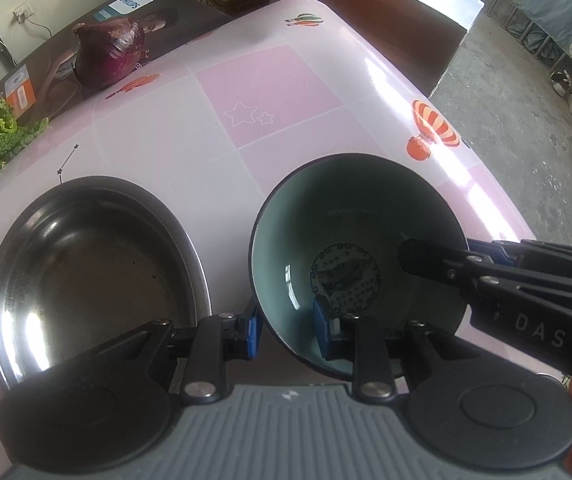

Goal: Organize plates and bowls
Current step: 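Lift the green bowl with the right tool and bring it over the steel bowl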

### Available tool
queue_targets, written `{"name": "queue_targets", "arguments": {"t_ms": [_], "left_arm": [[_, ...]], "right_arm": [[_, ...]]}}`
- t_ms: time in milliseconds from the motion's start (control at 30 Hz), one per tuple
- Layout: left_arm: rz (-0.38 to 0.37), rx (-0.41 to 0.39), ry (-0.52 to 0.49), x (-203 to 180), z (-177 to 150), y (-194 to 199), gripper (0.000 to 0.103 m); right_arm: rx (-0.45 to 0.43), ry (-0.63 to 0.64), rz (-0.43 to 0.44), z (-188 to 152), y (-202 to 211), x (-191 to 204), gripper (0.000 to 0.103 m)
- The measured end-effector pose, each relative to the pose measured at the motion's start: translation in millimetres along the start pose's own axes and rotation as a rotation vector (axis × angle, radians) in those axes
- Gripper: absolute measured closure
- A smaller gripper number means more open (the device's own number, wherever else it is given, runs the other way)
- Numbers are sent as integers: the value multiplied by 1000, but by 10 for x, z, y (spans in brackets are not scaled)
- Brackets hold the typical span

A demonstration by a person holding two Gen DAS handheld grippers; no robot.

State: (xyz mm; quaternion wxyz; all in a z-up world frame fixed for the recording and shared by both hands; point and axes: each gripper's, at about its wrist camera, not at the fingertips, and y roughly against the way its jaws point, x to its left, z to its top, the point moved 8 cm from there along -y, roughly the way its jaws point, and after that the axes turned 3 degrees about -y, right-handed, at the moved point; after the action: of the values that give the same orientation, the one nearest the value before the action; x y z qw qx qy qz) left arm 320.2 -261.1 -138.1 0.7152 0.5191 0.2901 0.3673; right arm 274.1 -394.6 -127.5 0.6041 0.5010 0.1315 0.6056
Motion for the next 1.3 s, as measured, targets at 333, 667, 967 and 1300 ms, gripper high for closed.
{"name": "queue_targets", "arguments": {"t_ms": [333, 667, 967, 1300], "left_arm": [[7, 0, 12, -9, 3, 1, 74], [-9, -6, 18, -41, 5, 44, 74], [-13, -27, 15, -87, 34, 146, 74], [-15, -78, 19, -71, 90, 397, 73]], "right_arm": [[-3, -1, -29, -19, -52, 38, 85], [-10, -17, -34, 18, -6, 11, 85], [-24, -17, -40, 51, 78, 26, 85], [-62, -2, -35, 202, 249, 135, 85]]}}
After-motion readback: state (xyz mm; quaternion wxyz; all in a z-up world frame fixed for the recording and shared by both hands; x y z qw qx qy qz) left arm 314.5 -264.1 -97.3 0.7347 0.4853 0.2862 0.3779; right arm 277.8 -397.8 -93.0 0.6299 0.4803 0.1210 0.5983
